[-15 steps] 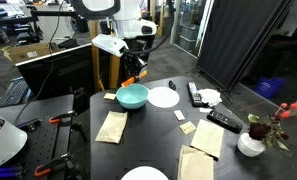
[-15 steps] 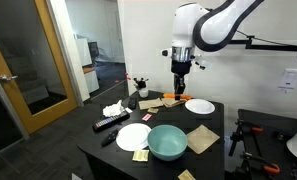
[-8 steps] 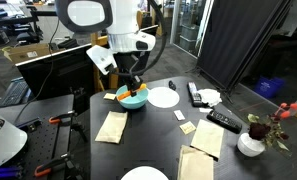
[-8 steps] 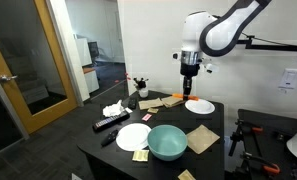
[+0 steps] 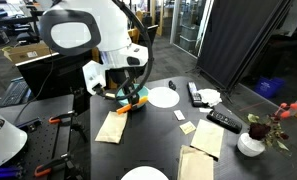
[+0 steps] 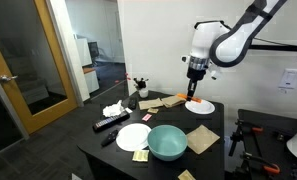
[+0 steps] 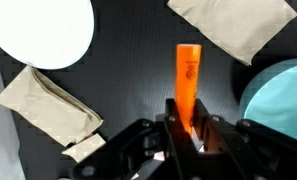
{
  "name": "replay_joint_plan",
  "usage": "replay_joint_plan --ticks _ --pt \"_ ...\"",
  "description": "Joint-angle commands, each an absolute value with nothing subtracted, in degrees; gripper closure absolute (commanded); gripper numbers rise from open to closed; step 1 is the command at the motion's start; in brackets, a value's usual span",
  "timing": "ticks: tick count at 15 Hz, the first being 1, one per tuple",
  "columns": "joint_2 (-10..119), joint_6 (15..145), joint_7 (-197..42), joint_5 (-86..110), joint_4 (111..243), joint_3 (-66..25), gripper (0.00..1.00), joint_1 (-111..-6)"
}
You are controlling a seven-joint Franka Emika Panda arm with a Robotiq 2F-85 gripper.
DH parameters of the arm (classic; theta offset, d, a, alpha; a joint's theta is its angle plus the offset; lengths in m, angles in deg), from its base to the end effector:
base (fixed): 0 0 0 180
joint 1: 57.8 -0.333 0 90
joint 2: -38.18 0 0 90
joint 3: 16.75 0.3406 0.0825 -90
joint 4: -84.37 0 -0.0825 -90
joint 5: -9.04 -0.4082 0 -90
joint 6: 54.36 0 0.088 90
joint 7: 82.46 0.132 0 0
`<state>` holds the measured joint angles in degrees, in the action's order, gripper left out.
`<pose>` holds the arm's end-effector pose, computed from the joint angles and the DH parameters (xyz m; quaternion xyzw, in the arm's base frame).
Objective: Remove the orange object from the blue bowl and put it on the table
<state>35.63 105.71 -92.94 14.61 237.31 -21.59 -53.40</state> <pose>0.4443 -0.0682 0.2473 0.9948 0.0548 0.0799 0.0326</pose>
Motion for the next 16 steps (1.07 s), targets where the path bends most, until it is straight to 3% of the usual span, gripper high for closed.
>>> replay_joint_plan --ticks 1,16 --pt "36.91 109.11 -90.46 18.79 238.12 -22.77 0.95 -51.53" --pt "50.60 118.76 -88.19 27.43 235.53 -29.67 0.95 -50.00"
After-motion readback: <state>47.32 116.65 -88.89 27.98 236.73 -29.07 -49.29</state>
